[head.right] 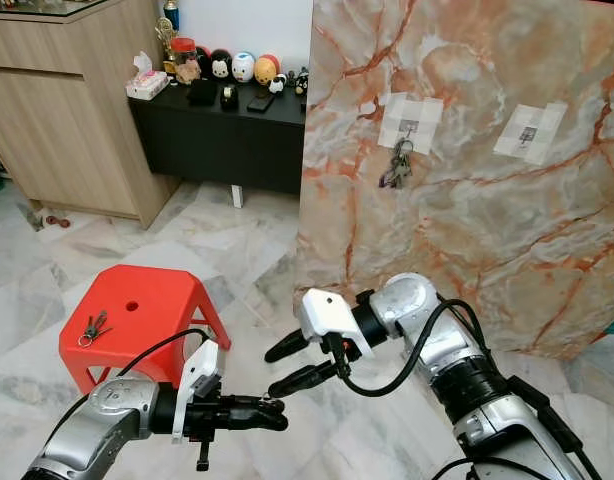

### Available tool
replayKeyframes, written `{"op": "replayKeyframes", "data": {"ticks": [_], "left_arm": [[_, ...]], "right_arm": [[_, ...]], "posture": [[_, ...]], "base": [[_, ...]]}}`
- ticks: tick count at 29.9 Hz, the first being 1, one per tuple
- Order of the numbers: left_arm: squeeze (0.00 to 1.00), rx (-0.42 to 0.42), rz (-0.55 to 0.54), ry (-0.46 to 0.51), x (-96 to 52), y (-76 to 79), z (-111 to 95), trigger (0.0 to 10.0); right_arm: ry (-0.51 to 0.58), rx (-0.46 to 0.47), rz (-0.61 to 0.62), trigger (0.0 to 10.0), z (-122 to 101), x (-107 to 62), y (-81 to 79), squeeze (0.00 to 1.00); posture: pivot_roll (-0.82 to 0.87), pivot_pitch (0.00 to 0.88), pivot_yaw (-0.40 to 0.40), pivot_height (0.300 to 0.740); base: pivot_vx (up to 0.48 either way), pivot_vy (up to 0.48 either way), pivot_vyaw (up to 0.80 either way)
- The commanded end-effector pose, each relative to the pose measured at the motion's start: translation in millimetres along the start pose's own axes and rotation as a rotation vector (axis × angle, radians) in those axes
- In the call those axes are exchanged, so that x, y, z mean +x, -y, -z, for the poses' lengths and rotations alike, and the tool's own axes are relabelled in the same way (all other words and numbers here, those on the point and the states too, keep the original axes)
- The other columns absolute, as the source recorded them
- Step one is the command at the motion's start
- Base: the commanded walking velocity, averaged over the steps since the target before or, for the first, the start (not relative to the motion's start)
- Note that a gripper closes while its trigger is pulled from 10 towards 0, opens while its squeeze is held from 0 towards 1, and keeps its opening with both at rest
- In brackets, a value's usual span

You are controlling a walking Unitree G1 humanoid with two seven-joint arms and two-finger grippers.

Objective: Hang keys on a hook

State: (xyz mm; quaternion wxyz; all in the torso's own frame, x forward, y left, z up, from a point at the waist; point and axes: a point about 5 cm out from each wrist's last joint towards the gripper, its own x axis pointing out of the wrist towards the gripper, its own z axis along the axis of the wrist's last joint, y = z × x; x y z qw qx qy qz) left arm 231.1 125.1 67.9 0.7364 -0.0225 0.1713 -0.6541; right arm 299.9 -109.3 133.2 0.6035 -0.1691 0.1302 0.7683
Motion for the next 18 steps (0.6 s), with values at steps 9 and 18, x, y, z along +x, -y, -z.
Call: {"op": "replayKeyframes", "data": {"ticks": [9, 18], "left_arm": [[0.00, 0.078, -0.081, -0.045, -0.7, -6.5, 0.9, 0.0], [0.00, 0.339, -0.477, -0.475, -23.9, -52.1, 19.4, 0.0]], "right_arm": [[-0.003, -0.022, 0.251, 10.0, 1.7, -8.4, 17.7, 0.16], [0.014, 0.108, 0.603, 10.0, 28.1, -6.6, 29.6, 0.00]], "posture": [[0.02, 0.015, -0.092, 0.740], [0.03, 0.019, -0.072, 0.740]], "base": [[0.000, 0.000, 0.00], [0.000, 0.000, 0.00]]}}
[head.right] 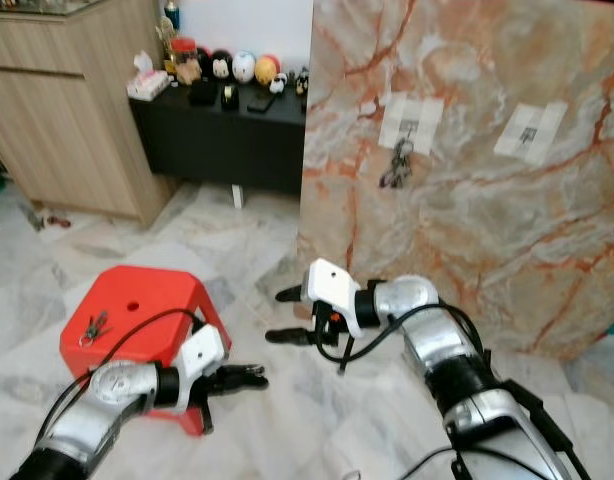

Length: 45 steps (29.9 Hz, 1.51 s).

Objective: Hang keys on a hook

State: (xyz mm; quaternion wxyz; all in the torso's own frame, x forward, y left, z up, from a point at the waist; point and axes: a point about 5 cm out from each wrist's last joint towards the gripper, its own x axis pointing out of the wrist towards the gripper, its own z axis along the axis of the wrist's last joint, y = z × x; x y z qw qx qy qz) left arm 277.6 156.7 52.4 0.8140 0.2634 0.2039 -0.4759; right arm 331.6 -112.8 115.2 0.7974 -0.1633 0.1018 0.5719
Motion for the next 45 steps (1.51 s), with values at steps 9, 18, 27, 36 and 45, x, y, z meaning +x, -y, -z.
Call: {"op": "replayKeyframes", "data": {"ticks": [9, 18, 27, 36, 45], "left_arm": [[0.00, 0.128, -0.059, -0.355, 1.3, 12.1, 54.7, 10.0], [0.00, 0.256, -0.266, -0.267, 0.8, -16.1, 27.7, 10.0], [0.00, 0.311, -0.472, -0.092, -0.2, -44.2, -18.3, 10.0], [0.00, 0.337, -0.707, 0.144, -6.1, -62.8, -70.3, 10.0], [0.00, 0.345, -0.873, 0.330, -9.6, -68.8, -106.6, 10.0]], "right_arm": [[-0.074, 0.185, 0.241, 10.0, 41.7, 2.8, -6.9, 0.00], [0.000, 0.206, 0.391, 10.0, 28.7, 0.5, 0.1, 0.00], [0.073, 0.165, 0.390, 10.0, 7.5, -1.9, -5.3, 0.00], [0.220, 0.320, 0.623, 10.0, -6.4, -1.1, -5.6, 0.00], [0.244, 0.581, 0.825, 10.0, 15.8, -12.0, 0.5, 0.00]], "posture": [[0.02, 0.019, -0.049, 0.740], [0.02, 0.000, -0.040, 0.740], [0.01, 0.000, -0.047, 0.740], [0.01, 0.000, -0.053, 0.740], [0.01, 0.000, -0.046, 0.740]], "base": [[0.000, 0.000, 0.00], [0.000, 0.000, 0.00], [0.000, 0.000, 0.00], [0.000, 0.000, 0.00], [0.000, 0.000, 0.00]]}}
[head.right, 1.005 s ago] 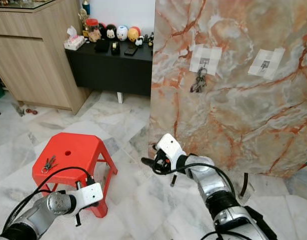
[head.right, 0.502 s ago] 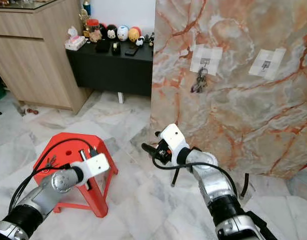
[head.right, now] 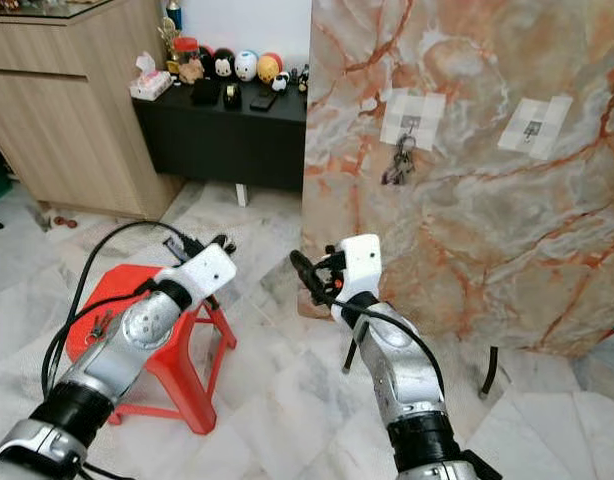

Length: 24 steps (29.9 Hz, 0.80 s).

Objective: Hang keys on a hook

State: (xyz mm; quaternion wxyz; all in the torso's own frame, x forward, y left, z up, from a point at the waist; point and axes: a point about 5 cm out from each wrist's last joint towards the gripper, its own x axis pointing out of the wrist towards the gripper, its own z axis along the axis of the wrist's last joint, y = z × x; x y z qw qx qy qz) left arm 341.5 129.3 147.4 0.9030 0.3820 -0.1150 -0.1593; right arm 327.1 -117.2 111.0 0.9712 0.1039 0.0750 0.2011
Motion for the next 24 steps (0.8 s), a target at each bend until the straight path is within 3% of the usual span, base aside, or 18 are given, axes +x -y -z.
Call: {"op": "replayKeyframes", "data": {"ticks": [1, 2, 5, 7, 8, 9, 10, 11, 12, 13, 15, 16, 17, 18, 20, 21, 24], "left_arm": [[0.00, -0.004, -0.035, 0.042, 3.9, -4.3, -9.9, 10.0], [0.00, -0.011, -0.038, 0.045, 4.7, -3.0, -11.3, 10.0], [0.00, -0.077, -0.052, 0.043, 6.8, 4.4, -14.9, 10.0], [0.00, -0.116, -0.059, 0.031, 6.7, 6.1, -13.3, 10.0], [0.00, -0.180, -0.074, 0.002, 6.1, 7.8, -8.7, 10.0], [0.00, -0.304, -0.096, -0.109, 1.6, 11.4, 12.1, 10.0], [0.00, -0.378, -0.097, -0.202, -4.3, 15.9, 30.3, 10.0], [0.00, -0.394, -0.098, -0.230, -6.6, 16.7, 36.0, 10.0], [0.00, -0.413, -0.102, -0.366, -21.8, 21.9, 64.9, 10.0], [0.00, -0.413, -0.102, -0.366, -21.8, 21.9, 64.9, 10.0], [0.00, -0.471, -0.082, -0.580, -57.4, 35.6, 107.7, 10.0], [0.00, -0.471, -0.082, -0.580, -57.4, 35.6, 107.7, 10.0], [0.00, -0.498, -0.067, -0.637, -68.1, 41.1, 117.0, 10.0], [0.00, -0.521, 0.005, -0.731, -91.4, 56.8, 132.1, 10.0], [0.00, -0.565, 0.033, -0.800, -108.3, 68.3, 140.7, 10.0], [0.00, -0.603, 0.066, -0.901, -131.4, 84.2, 150.5, 10.0], [0.00, -0.618, 0.078, -0.973, -149.3, 95.0, 156.9, 10.0]], "right_arm": [[-0.028, 0.017, 0.069, 10.0, 4.6, -3.3, 14.9, 0.00], [-0.042, 0.032, 0.091, 10.0, 7.8, -3.7, 19.5, 0.00], [-0.177, -0.099, 0.193, 10.0, 36.6, -11.2, 42.6, 0.00], [-0.219, -0.081, 0.209, 10.0, 48.4, -14.4, 46.3, 0.00], [-0.276, -0.066, 0.237, 10.0, 62.9, -19.2, 50.4, 0.00], [-0.375, -0.022, 0.286, 10.0, 89.4, -30.6, 55.6, 0.00], [-0.425, 0.013, 0.310, 10.0, 104.1, -38.4, 57.1, 0.00], [-0.446, 0.017, 0.320, 10.0, 108.6, -41.0, 57.6, 0.00], [-0.523, -0.001, 0.338, 10.0, 123.8, -51.0, 57.9, 0.00], [-0.523, -0.001, 0.338, 10.0, 123.8, -51.0, 57.9, 0.00], [-0.626, 0.003, 0.358, 10.0, 147.8, -67.9, 55.5, 0.00], [-0.626, 0.003, 0.358, 10.0, 147.8, -67.9, 55.5, 0.00], [-0.649, 0.009, 0.362, 10.0, 153.7, -72.9, 54.6, 0.00], [-0.723, 0.008, 0.376, 10.0, 168.2, -86.3, 52.6, 0.00], [-0.762, 0.000, 0.370, 10.0, 176.0, -93.7, 50.4, 0.00], [-0.798, 0.004, 0.363, 10.0, 184.8, -101.7, 46.7, 0.00], [-0.821, 0.012, 0.366, 10.0, 191.3, -107.9, 43.8, 0.00]], "posture": [[0.01, 0.000, -0.046, 0.740], [0.00, 0.000, -0.047, 0.740], [0.00, 0.000, -0.046, 0.740], [-0.01, 0.000, -0.046, 0.740], [-0.01, 0.000, -0.042, 0.740], [0.00, 0.000, -0.040, 0.740], [0.00, 0.000, -0.040, 0.740], [0.01, 0.000, -0.038, 0.740], [0.01, 0.000, -0.038, 0.740], [0.01, 0.000, -0.038, 0.740], [0.00, 0.000, -0.033, 0.740], [0.00, 0.000, -0.033, 0.740], [-0.01, 0.000, -0.030, 0.740], [0.01, 0.000, -0.032, 0.740], [0.01, 0.000, -0.032, 0.740], [0.01, 0.000, -0.034, 0.740], [0.01, 0.000, -0.034, 0.740]], "base": [[0.000, 0.000, 0.00], [0.000, 0.000, 0.00], [0.000, 0.000, 0.00], [0.000, 0.000, 0.00], [0.000, 0.000, 0.00], [0.000, 0.000, 0.00], [0.000, 0.000, 0.00], [0.000, 0.000, 0.00], [0.000, 0.000, 0.00], [0.000, 0.000, 0.00], [0.000, 0.000, 0.00], [0.000, 0.000, 0.00], [0.000, 0.000, 0.00], [0.000, 0.000, 0.00], [0.000, 0.000, 0.00], [0.000, 0.000, 0.00], [0.000, 0.000, 0.00]]}}
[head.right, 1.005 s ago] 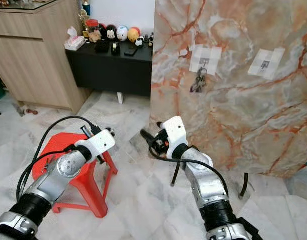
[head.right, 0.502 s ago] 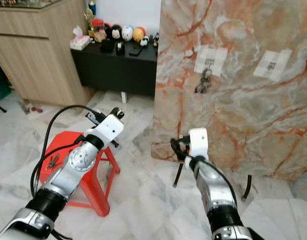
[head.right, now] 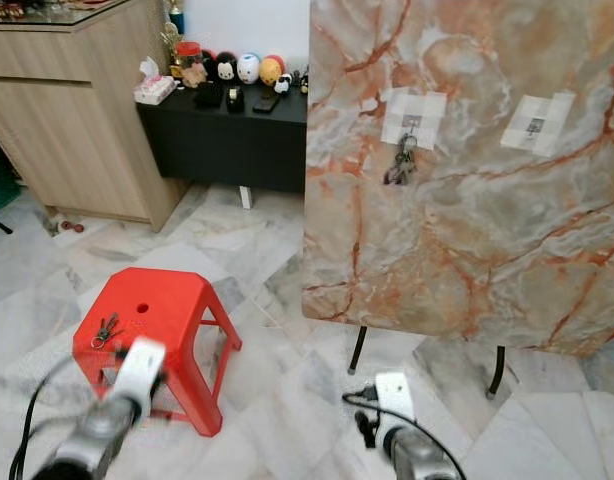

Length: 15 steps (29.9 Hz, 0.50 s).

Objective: Hang keys on a hook

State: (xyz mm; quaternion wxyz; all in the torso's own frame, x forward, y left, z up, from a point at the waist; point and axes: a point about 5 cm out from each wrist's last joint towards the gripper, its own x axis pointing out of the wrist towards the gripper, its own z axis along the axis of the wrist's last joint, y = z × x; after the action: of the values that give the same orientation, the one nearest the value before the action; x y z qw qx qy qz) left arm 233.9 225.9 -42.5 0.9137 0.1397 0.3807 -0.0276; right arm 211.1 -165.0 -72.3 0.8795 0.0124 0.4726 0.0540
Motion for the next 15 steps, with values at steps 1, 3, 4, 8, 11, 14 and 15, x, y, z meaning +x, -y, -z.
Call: {"op": "replayKeyframes", "data": {"ticks": [1, 3, 4, 8, 11, 14, 15], "left_arm": [[0.00, -0.067, 0.015, -0.096, -2.4, 5.7, 20.9, 10.0], [0.00, -0.109, 0.017, -0.141, -5.0, 7.8, 32.8, 10.0], [0.00, -0.150, 0.019, -0.194, -8.6, 9.9, 46.8, 10.0], [0.00, -0.154, 0.028, -0.376, -24.0, 13.7, 89.1, 10.0], [0.00, -0.168, 0.024, -0.418, -30.2, 13.3, 101.9, 10.0], [0.00, -0.206, -0.001, -0.411, -31.0, 12.3, 103.7, 10.0], [0.00, -0.225, -0.016, -0.401, -30.5, 11.8, 102.8, 10.0]], "right_arm": [[-0.022, 0.002, 0.011, 10.0, 9.6, -0.9, 1.6, 0.00], [-0.030, 0.035, 0.013, 10.0, 13.5, -1.1, 1.2, 0.00], [-0.039, 0.065, 0.017, 10.0, 17.4, -1.5, 1.4, 0.00], [0.003, 0.244, 0.032, 10.0, 15.8, -2.1, 5.3, 0.00], [0.039, 0.196, 0.077, 10.0, 5.8, -3.6, 18.2, 0.00], [0.064, 0.172, 0.105, 10.0, -2.7, -5.0, 27.4, 0.00], [0.068, 0.189, 0.118, 10.0, -3.9, -5.2, 29.3, 0.00]], "posture": [[0.01, 0.000, -0.035, 0.740], [0.02, 0.000, -0.036, 0.740], [0.02, 0.000, -0.035, 0.740], [0.02, 0.000, -0.029, 0.740], [0.00, 0.000, -0.028, 0.740], [0.01, 0.000, -0.039, 0.740], [0.01, 0.000, -0.044, 0.740]], "base": [[0.000, 0.000, 0.00], [0.000, 0.000, 0.00], [0.000, 0.000, 0.00], [0.000, 0.000, 0.00], [0.000, 0.000, 0.00], [0.000, 0.000, 0.00], [0.000, 0.000, 0.00]]}}
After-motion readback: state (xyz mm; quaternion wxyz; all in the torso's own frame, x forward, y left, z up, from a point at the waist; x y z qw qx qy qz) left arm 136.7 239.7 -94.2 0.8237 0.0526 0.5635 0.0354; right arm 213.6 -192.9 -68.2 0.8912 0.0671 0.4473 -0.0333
